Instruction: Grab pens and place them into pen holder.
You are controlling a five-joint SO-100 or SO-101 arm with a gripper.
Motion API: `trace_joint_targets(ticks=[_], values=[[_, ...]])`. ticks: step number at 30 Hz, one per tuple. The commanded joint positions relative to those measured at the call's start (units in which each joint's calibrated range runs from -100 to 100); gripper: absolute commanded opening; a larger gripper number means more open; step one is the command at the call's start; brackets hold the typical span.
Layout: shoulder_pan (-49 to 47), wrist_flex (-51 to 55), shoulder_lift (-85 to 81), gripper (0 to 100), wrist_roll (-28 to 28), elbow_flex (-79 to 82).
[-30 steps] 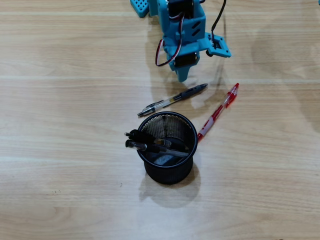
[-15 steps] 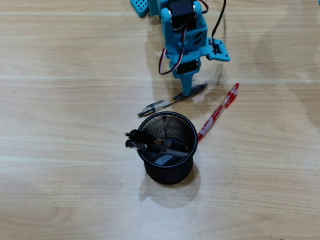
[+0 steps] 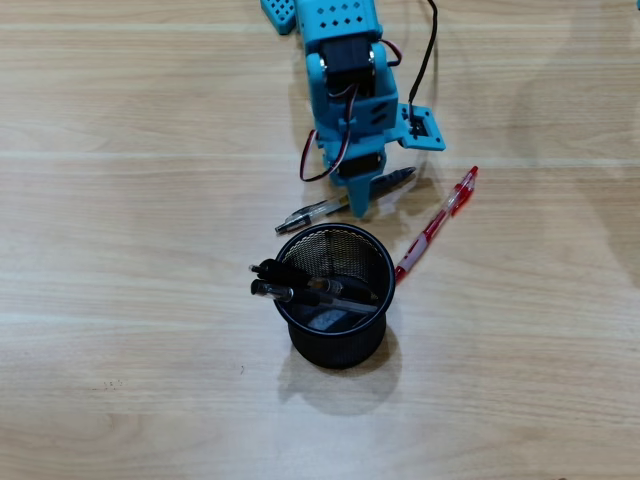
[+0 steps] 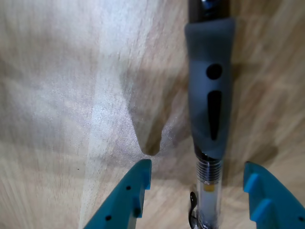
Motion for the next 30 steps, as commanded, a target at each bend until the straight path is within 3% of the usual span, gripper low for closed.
trace_joint_targets(ticks=[1,23,30], values=[[0.8,0.3,-0.3,22,0.6,-2.1],[-0.5,-0.4,5.1,21,1.4,-2.2],[-0.1,0.3,5.4,2,1.2,-2.0]])
